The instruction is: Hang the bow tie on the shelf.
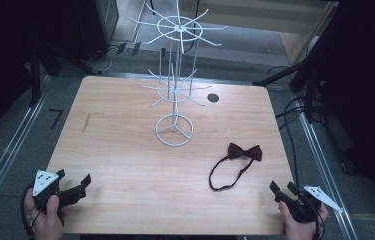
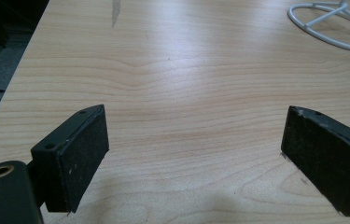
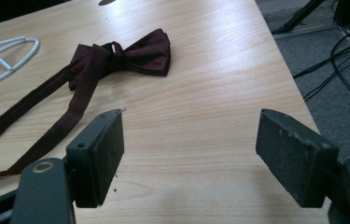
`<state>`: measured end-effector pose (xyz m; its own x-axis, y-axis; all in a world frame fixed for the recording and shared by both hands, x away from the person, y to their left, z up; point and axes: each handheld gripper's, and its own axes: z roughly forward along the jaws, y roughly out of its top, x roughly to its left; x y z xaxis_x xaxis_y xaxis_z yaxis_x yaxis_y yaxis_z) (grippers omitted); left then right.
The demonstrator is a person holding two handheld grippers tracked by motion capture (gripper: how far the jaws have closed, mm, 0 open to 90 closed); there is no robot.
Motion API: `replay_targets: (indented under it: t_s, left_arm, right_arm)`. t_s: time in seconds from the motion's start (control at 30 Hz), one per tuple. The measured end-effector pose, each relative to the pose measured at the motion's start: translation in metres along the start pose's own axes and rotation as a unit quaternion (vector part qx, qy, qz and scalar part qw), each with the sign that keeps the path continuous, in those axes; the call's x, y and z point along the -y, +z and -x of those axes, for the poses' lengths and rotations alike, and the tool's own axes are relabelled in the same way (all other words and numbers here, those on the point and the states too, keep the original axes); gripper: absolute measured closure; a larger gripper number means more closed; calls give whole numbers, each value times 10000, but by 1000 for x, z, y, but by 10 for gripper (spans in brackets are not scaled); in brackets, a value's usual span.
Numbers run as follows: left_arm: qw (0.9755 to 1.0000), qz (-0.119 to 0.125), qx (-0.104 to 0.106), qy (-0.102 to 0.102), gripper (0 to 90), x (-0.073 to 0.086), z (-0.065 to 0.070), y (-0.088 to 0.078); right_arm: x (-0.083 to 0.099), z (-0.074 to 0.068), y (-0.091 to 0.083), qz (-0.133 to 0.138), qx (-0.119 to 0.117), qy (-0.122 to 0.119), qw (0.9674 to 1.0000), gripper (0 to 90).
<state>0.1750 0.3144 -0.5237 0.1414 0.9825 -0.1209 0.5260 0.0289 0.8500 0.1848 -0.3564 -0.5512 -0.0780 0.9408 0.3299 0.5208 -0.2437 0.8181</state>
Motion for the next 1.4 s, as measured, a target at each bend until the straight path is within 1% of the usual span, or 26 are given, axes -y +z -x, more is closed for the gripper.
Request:
replay_targets:
  t_s: [0.1, 0.13, 0.23, 0.27, 0.33, 0.37, 0.43, 0.5, 0.57, 0.6, 0.63, 0.67, 0.7, 0.77, 0.8, 0.83, 0.9, 0.97, 1.0, 1.07, 1.17, 1.2, 1.23, 1.3, 1.37, 1.4]
  left_arm:
    - [10000, -2, 0, 5, 81, 0, 0, 0]
    - [10000, 18, 8, -7, 81, 0, 0, 0]
    - [10000, -23, 5, 12, 81, 0, 0, 0]
    - [10000, -28, 3, 4, 80, 0, -1, 0]
    - [10000, -37, 4, 11, 81, 0, -1, 0]
    - [10000, -41, 8, 0, 81, 0, 0, 0]
    - [10000, -49, 13, 1, 81, 0, -1, 0]
    - [10000, -48, 25, -9, 81, 0, -1, 1]
    - [10000, -59, 39, -7, 80, -1, -1, 1]
    - [10000, -63, 39, -16, 81, -1, -1, 1]
    - [10000, -61, 32, -22, 81, -1, -1, 1]
    - [10000, -66, 39, -19, 81, -1, -1, 1]
    - [10000, -62, 41, -25, 81, -1, -1, 1]
    - [10000, -56, 40, -43, 81, -1, -1, 1]
    - [10000, -49, 42, -46, 81, -1, -1, 1]
    - [10000, -49, 46, -49, 81, -1, -2, 1]
    - [10000, -42, 51, -49, 80, -1, -2, 1]
    - [10000, -42, 54, -52, 81, -1, -2, 1]
    - [10000, -45, 58, -48, 81, -1, -2, 1]
    - [10000, -46, 63, -52, 81, -1, -2, 1]
    - [9999, -50, 69, -53, 81, -1, -2, 1]
    - [9999, -54, 70, -53, 80, -1, -2, 1]
    - [9999, -53, 79, -57, 81, -1, -2, 1]
    - [9999, -42, 78, -61, 81, -1, -2, 1]
    - [9999, -38, 77, -83, 81, -1, -3, 1]
    - [9999, -31, 76, -87, 81, -1, -3, 1]
  right_arm:
    - [0, -2, 0, -27, 4, -4, 10000, 236]
    - [-1, -5, 2, -77, -42, -45, 10000, 237]
    - [-2, -9, 3, -105, -37, -97, 9999, 237]
    - [-4, -13, 4, -162, -12, -78, 9998, 235]
    - [-5, -15, 4, -162, -2, -100, 9998, 234]
    - [-9, -20, 7, -216, -7, -145, 9997, 226]
    - [-10, -21, 8, -221, -3, -169, 9996, 220]
    - [-14, -26, 14, -287, -46, -167, 9994, 188]
    - [-15, -30, 19, -393, -121, -149, 9990, 125]
    - [-16, -38, 26, -556, -132, -214, 9981, 41]
    - [-16, -38, 26, -556, -132, -214, 9981, 41]
    - [-17, -42, 29, -625, -155, -204, 9977, 8]
    - [-19, -48, 35, -724, -323, -177, 9967, 0]
    - [-20, -50, 37, -766, -371, -178, 9962, 0]
    - [-22, -55, 44, -818, -439, -173, 9955, 0]
    - [-22, -55, 44, -818, -439, -173, 9955, 0]
    - [-24, -60, 53, -887, -479, -150, 9948, 0]
    - [-24, -63, 56, -916, -470, -155, 9946, 0]
    - [-26, -67, 61, -941, -429, -207, 9944, 0]
    - [-27, -69, 64, -958, -410, -196, 9944, 1]
    - [-29, -77, 72, -1038, -270, -238, 9939, 112]
    - [-29, -78, 73, -1063, -273, -211, 9937, 141]
    - [-27, -81, 76, -1125, -293, -246, 9929, 163]
    - [-25, -83, 79, -1205, -228, -285, 9920, 198]
    - [-24, -85, 80, -1232, -218, -325, 9916, 219]
    - [-20, -88, 81, -1255, -303, -413, 9908, 302]
